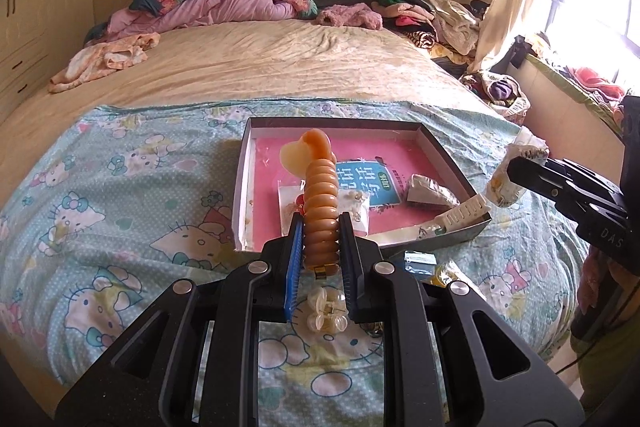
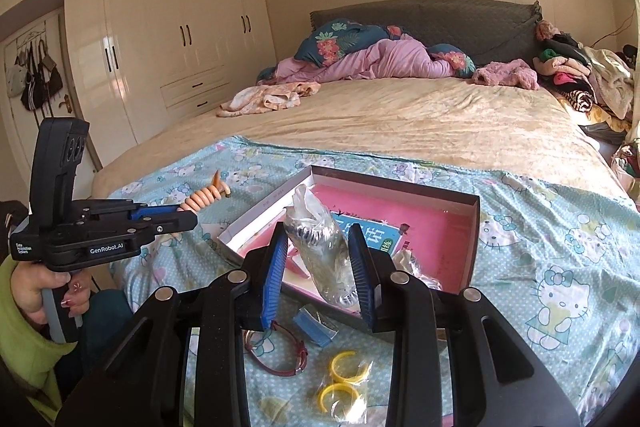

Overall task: Organize jewelry
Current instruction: 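Carry the hair tie with the left tool while the right tool carries the bag into the pink box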

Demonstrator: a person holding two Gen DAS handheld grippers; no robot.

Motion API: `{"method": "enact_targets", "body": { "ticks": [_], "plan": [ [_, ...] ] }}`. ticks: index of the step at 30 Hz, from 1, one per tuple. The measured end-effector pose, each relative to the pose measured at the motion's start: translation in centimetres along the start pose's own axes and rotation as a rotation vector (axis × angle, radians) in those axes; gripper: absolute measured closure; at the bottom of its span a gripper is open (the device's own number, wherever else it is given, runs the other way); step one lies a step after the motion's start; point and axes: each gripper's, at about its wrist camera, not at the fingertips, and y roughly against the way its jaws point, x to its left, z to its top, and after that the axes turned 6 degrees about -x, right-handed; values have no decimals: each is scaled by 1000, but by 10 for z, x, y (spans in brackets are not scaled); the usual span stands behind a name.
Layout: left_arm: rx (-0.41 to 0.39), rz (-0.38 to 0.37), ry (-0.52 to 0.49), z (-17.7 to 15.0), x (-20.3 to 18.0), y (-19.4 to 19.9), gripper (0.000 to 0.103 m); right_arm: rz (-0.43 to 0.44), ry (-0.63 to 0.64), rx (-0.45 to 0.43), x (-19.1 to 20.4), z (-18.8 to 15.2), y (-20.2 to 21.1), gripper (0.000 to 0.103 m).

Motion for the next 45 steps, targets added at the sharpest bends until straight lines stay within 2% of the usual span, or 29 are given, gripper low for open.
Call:
{"method": "enact_targets", "body": {
  "ticks": [26,45],
  "plan": [
    [16,-6,-26,20,-5,-43,93,-9,-1,-10,-10,13,-27,73],
    [102,-29,-29,4,-8,-89,92,-15,-51,80,-26,-10,-65,75]
  ]
}}
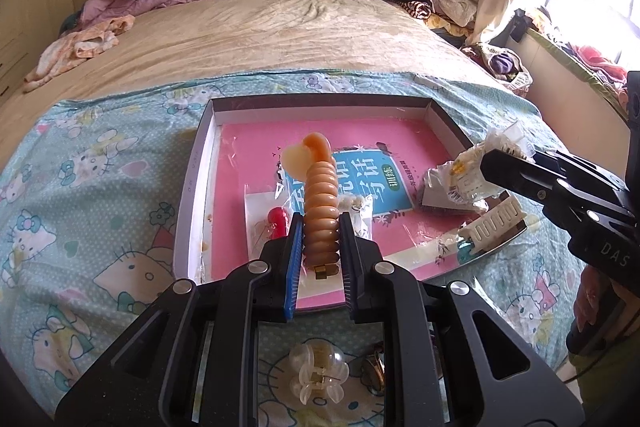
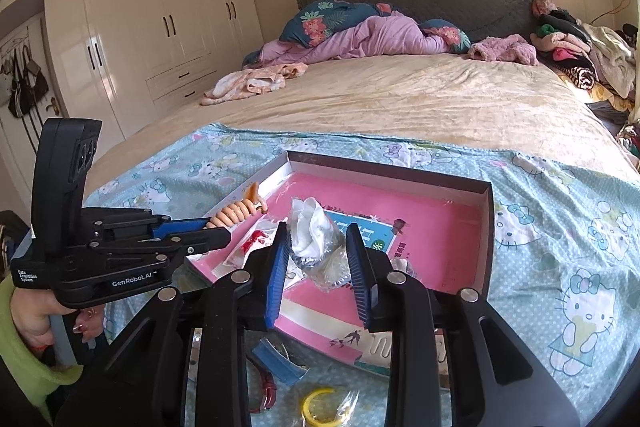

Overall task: Organize jewelry
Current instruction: 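Carry the hair tie with the left tool while the right tool carries the bag into the pink box, then open the left tool on the hair tie while the right tool releases the bag, then withdraw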

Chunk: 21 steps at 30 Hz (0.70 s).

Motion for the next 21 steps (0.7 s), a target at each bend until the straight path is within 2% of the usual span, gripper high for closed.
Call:
{"method": "enact_targets", "body": {
  "ticks": [21],
  "plan": [
    [72,-22,29,-15,9,-31,92,-33,-78,128,-21,-31,-39,75]
  ]
}}
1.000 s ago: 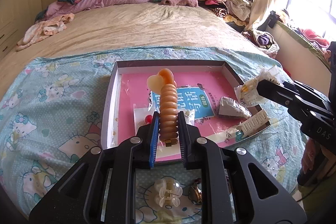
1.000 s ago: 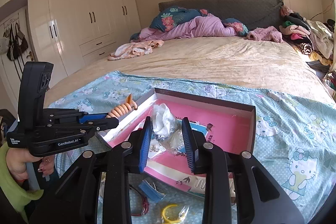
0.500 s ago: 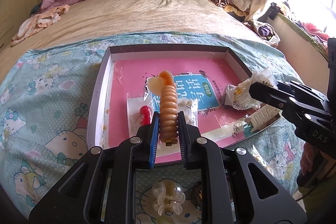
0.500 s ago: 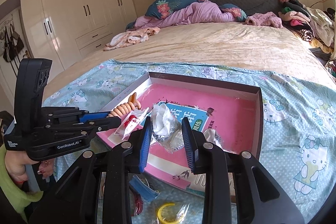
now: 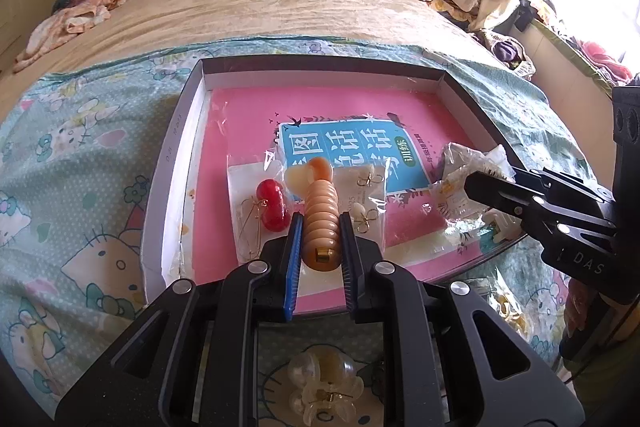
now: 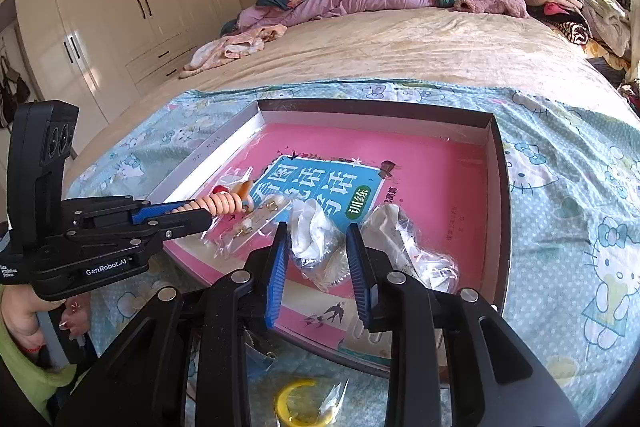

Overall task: Organize jewelry
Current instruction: 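Open the left tool on the hair tie while the right tool releases the bag, then withdraw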

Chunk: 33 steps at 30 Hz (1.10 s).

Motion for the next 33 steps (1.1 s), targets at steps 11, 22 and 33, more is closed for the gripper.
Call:
{"method": "enact_targets", "body": {
  "ticks": [11,22,33],
  "plan": [
    [0,1,9,-1,2,1,77,5,-3,-34,3,1,16,54],
    [-61,20,11,-1,-2,32,35,-14,-5,-100,4,-1,60,24],
    [-106,40,10,-8,-7,65,11,-30,21,-130,14,-4,89,17]
  ]
}}
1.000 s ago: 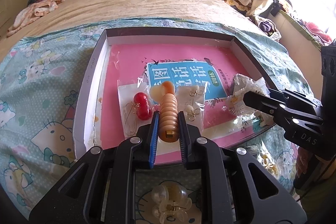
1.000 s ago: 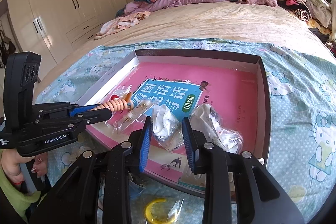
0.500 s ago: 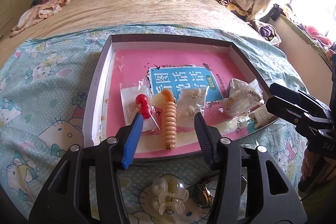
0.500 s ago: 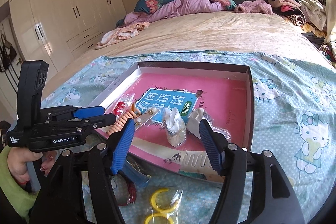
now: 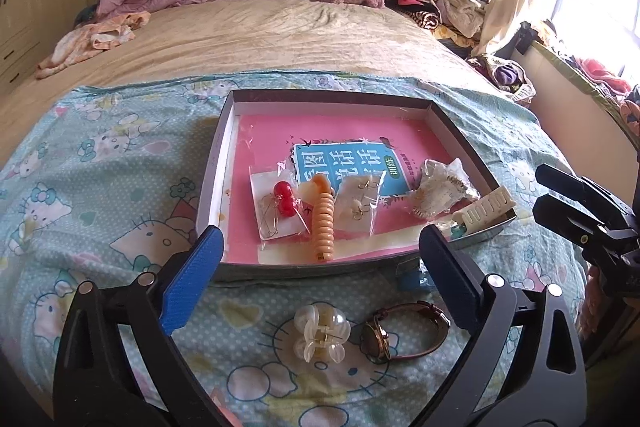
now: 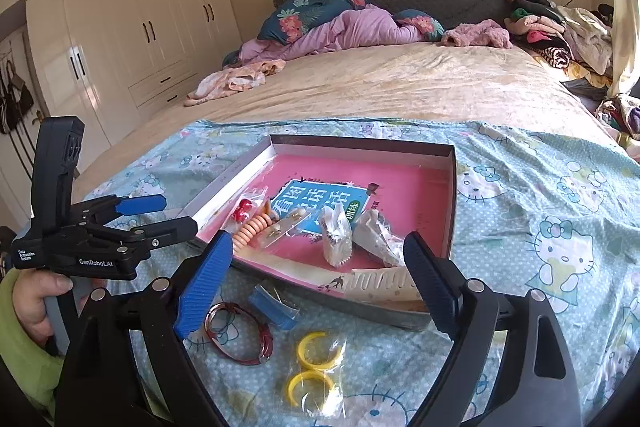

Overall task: Organize jewelry
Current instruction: 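Open the left tool on the hair tie while the right tool releases the bag, then withdraw, then reach the left tool to the brown-strap watch while the right tool reaches the yellow bangle bag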

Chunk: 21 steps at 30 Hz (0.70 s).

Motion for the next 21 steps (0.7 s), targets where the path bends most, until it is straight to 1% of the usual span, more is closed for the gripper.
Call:
{"method": "enact_targets", "body": {
  "ticks": [11,21],
  "plan": [
    [-10,7,-26,-12,-6,21,11,2,28,21,11,-11,14,16],
    [12,11,-52,-31,-14,30,11,-2,44,52,15,-25,21,16]
  ]
}}
